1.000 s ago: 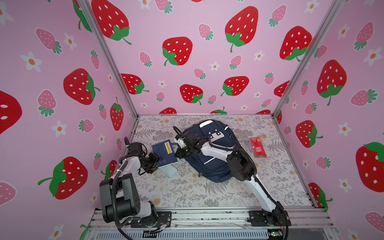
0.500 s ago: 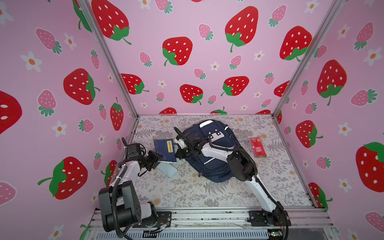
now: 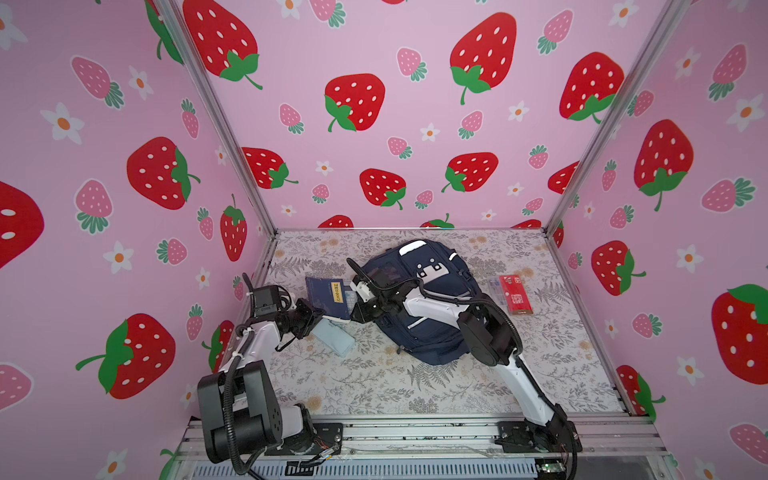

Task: Pack the student bag
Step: 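Grasp the blue book's edges with both grippers, then lift the blue book upright with both grippers above the backpack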

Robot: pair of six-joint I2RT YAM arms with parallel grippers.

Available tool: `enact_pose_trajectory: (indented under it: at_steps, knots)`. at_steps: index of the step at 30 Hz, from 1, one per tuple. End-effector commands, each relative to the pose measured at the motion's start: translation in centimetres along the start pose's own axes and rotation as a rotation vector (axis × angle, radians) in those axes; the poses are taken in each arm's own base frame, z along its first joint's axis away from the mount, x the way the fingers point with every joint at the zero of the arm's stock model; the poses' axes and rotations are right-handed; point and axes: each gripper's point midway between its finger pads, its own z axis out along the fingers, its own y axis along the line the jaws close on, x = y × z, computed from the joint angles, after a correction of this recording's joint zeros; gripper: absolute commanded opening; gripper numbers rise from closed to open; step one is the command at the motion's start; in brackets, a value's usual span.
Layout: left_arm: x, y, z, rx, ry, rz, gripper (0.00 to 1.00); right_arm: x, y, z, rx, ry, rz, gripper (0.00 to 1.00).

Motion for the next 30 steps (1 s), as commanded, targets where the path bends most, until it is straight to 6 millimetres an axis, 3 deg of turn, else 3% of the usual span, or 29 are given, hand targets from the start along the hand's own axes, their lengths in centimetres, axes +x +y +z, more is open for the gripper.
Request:
enact_pose_trajectory:
  at_steps: [1,6,8,13,14,22,26,30]
  knots:
    - [-0.1,-1.7,-0.6,0.036,0.000,0.039,0.00,-3.4,3.4,-4.7,0.014,-0.113,-0.041,0.35]
    - [0.3,-3.6,-1.4,0.079,-0.018,0.096,0.00,-6.0,4.4,-11.5,0.096,-0.274,-0.044,0.47]
    - [0.9,-5.2,-1.9,0.108,-0.018,0.132,0.00,-6.6,4.8,-14.5,0.082,-0.345,-0.030,0.51]
    - [2.8,-10.3,-4.4,0.168,-0.047,0.279,0.00,-6.0,4.4,-19.5,0.005,-0.458,0.030,0.61]
    - [3.4,-11.5,-4.9,0.190,-0.046,0.309,0.00,-5.8,4.2,-20.3,-0.022,-0.479,0.042,0.66]
    - [9.9,-20.1,-8.2,0.402,0.002,0.546,0.00,-4.7,3.4,-25.8,-0.202,-0.596,0.085,0.74]
    - [12.6,-22.2,-9.0,0.486,0.044,0.576,0.00,-4.1,4.2,-28.9,-0.333,-0.679,0.064,0.83]
    - [13.8,-23.0,-9.4,0.559,0.089,0.539,0.00,-3.4,4.4,-30.7,-0.394,-0.716,0.048,0.86]
